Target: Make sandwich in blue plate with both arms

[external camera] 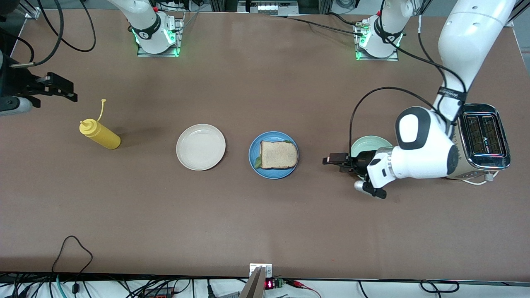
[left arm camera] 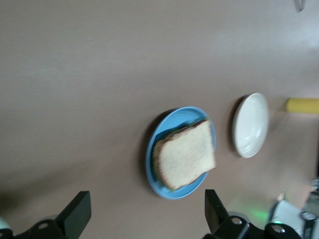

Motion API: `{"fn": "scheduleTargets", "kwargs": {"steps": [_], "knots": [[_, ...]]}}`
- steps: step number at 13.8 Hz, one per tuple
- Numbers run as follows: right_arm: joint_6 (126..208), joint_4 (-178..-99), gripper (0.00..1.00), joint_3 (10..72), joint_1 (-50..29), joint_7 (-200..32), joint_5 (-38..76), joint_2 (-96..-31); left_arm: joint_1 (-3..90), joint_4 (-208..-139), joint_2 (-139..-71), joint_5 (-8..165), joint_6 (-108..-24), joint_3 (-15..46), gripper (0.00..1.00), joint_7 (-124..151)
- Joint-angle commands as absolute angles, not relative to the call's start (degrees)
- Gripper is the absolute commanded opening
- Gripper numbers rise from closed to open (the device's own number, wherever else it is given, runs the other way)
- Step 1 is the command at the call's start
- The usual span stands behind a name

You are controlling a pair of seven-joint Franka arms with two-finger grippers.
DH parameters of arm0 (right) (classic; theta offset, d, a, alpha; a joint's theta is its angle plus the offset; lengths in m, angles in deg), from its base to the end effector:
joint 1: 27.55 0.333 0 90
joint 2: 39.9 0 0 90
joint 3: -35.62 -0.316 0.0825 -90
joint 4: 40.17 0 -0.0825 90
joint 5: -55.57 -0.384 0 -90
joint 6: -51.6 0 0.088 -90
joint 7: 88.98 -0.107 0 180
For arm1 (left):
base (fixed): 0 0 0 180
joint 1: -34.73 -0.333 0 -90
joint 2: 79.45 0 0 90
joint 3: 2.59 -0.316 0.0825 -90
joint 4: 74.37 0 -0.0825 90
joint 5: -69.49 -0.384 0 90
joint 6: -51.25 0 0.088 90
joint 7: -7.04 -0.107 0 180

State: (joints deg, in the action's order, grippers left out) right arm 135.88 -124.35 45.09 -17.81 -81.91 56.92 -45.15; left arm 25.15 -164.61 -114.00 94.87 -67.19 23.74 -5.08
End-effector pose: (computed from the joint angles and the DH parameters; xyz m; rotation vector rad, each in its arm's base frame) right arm 0.5719 0.0046 0.6127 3.0989 0.1968 -0.1410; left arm 0.6676 -0.1753 0.3238 2.4911 -0.2600 -0.1179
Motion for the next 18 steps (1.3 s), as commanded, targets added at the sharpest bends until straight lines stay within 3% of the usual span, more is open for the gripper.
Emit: {"fn": "scheduleTargets", "kwargs": {"steps": [1, 4, 8, 12, 18], "knots": [[135.8, -124.19, 1.0, 43.89, -17.53, -85.38, 59.26, -45.18, 29.17, -166.39, -106.63, 87.01, -64.16, 18.01, 1.0, -1.07], [135.88, -124.89, 1.0, 43.09, -17.88, -86.08, 58.3, -47.36, 33.15, -163.41, -100.48, 76.39, -56.69, 8.77, 1.0, 2.81], [136.85, -124.63, 1.0, 43.18, -18.23, -86.17, 55.83, -48.69, 32.71, -163.14, -92.47, 70.19, -56.51, -0.11, 1.0, 2.29], [137.82, -124.8, 1.0, 43.27, -18.23, -86.26, 55.74, -48.69, 31.66, -163.92, -85.7, 70.28, -45.8, 0.22, 1.0, 3.25], [137.82, -125.77, 1.0, 43.35, -18.15, -86.17, 55.74, -48.08, 31.66, -174.11, -75.95, 70.28, -47.62, 1.54, 1.0, 7.56]]}}
